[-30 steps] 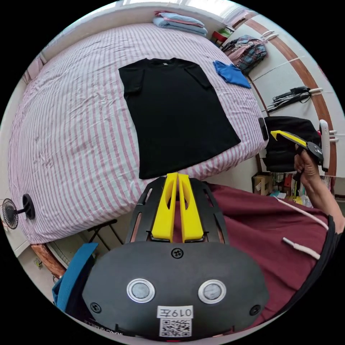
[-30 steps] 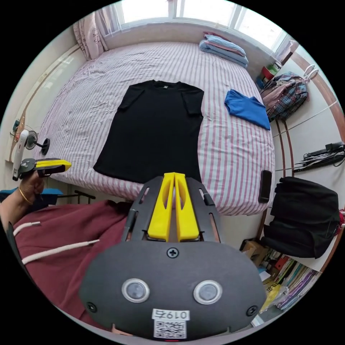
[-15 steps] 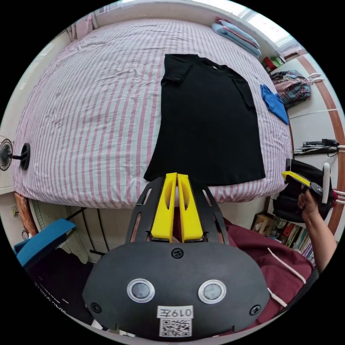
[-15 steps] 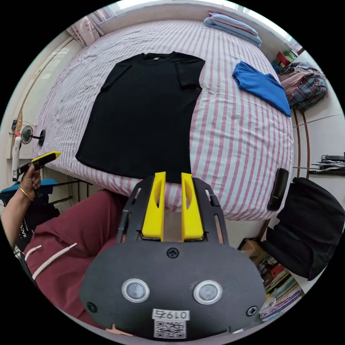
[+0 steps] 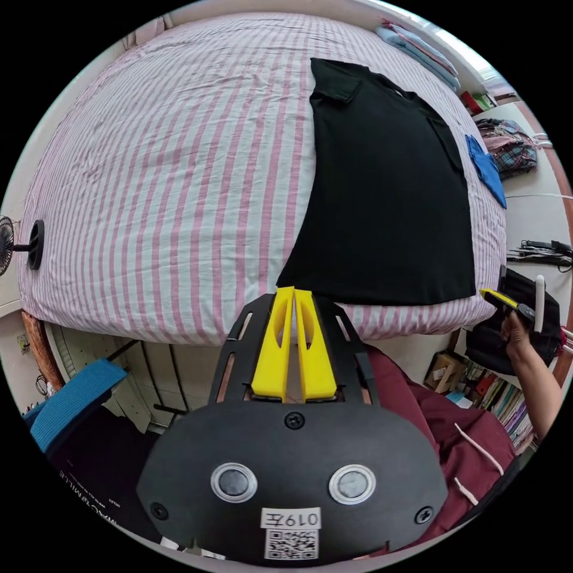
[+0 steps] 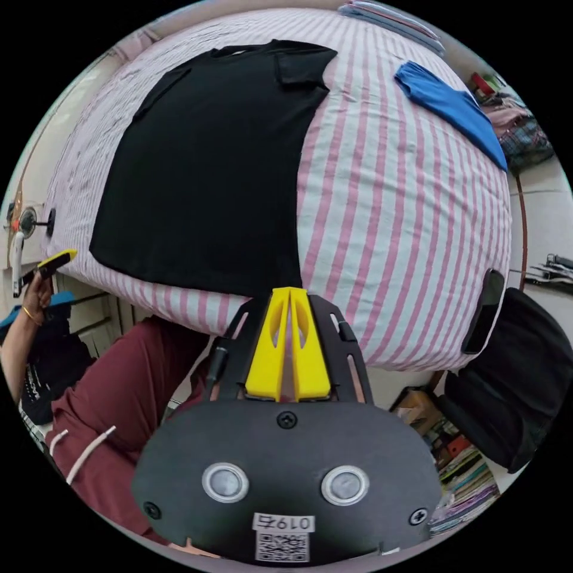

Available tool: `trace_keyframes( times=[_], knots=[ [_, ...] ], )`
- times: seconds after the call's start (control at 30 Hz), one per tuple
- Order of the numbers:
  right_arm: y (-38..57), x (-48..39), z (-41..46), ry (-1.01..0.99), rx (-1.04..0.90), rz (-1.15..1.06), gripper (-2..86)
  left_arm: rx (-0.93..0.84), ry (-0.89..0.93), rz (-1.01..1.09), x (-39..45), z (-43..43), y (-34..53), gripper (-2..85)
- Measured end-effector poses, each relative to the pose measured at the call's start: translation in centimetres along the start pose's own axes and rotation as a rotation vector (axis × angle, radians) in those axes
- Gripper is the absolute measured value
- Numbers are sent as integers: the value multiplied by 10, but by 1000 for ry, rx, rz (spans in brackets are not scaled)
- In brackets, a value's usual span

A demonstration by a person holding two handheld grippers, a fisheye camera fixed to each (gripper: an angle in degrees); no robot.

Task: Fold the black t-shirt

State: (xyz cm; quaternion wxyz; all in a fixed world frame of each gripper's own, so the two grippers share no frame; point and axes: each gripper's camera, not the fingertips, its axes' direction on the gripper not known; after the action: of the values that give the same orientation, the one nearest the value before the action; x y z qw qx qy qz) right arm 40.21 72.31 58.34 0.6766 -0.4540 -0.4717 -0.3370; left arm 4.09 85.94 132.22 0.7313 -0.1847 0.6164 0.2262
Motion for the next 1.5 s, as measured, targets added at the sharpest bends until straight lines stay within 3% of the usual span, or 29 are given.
trace_keyframes(
  times=[0.3,0.47,1.03,1.5],
  knots=[
    [-48,55,35,-112,39,47,89,45,91,18,-55,-14,-25,14],
    [-75,68,59,-92,10,-96,90,40,167,51,-96,-18,-46,17],
    [-153,172,144,-449,-47,27,96,-33,237,138,-192,-32,-94,13],
    [-200,202,195,-451,-116,-24,80,-100,325,228,-271,-29,-151,70]
  ],
)
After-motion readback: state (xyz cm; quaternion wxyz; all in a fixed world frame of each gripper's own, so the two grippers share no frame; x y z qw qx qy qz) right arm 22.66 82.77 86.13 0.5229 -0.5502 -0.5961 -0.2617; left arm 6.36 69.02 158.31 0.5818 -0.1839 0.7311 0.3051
